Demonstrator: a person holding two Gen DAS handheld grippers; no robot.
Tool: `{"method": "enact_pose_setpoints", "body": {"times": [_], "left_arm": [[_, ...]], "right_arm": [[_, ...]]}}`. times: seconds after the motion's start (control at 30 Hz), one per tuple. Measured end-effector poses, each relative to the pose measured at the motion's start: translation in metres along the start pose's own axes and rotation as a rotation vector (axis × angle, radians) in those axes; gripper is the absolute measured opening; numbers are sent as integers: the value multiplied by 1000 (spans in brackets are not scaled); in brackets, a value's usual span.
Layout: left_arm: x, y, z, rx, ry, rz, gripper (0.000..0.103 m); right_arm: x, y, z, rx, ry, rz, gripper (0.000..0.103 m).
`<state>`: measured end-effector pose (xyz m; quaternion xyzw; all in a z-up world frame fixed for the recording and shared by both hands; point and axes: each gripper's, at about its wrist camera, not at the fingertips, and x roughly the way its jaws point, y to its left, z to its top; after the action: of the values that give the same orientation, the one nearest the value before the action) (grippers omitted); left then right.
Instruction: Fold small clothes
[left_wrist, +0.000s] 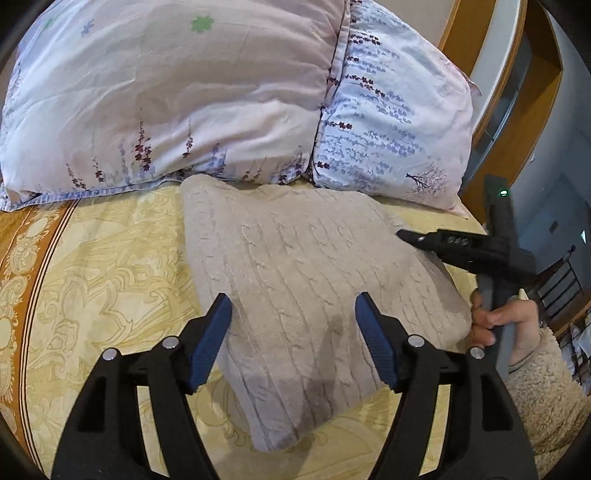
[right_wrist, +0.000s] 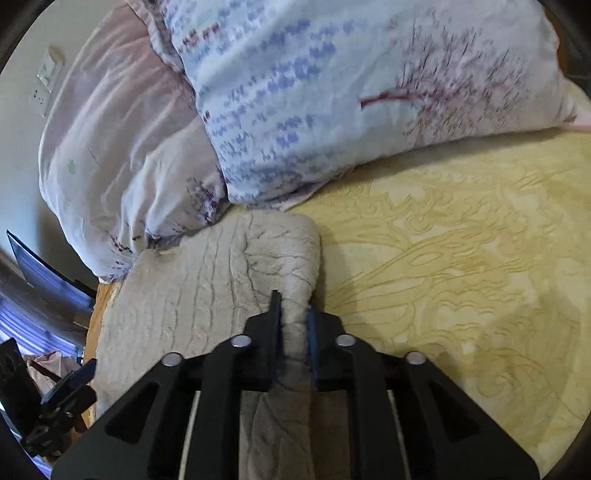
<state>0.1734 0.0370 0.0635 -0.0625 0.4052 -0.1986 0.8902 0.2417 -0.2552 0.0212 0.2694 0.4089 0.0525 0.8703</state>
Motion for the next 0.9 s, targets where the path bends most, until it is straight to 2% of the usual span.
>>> {"method": "enact_pose_setpoints", "body": {"times": [0.07,0.13,0.2,0.27,0.33,0.43,0.57,0.6,0.63,0.7,0.9], "left_arm": [[-7,3,-2,-15,-13,4,72],[-13,5,-7,-9,-31,62,75],[-14,9,-13,1,-29,136,76],[-12,12,-17,-1,-12,164,76],[-9,16,-22,-14,6,170,76],[-2,17,-27,-6,18,204,81],[6,15,-32,4,29,218,83],[4,16,-32,-5,25,209,83],[0,16,-34,-10,19,191,83],[-8,15,-37,-7,-2,182,84],[-26,14,-54,-29,-35,158,93]], "right_arm": [[-21,6,-4,-21,-48,-3,27],[-45,17,-16,-71,-100,43,34],[-57,29,-27,-126,-113,81,37],[-61,42,-42,-195,-94,105,37],[-54,55,-55,-265,-57,82,37],[-30,64,-68,-322,4,-36,39],[-29,73,-77,-367,-37,-108,42],[-30,76,-78,-364,-45,-109,46],[-38,74,-79,-353,-64,-111,60],[-53,69,-83,-334,-123,-122,73],[-79,53,-93,-283,-194,-182,86]]}}
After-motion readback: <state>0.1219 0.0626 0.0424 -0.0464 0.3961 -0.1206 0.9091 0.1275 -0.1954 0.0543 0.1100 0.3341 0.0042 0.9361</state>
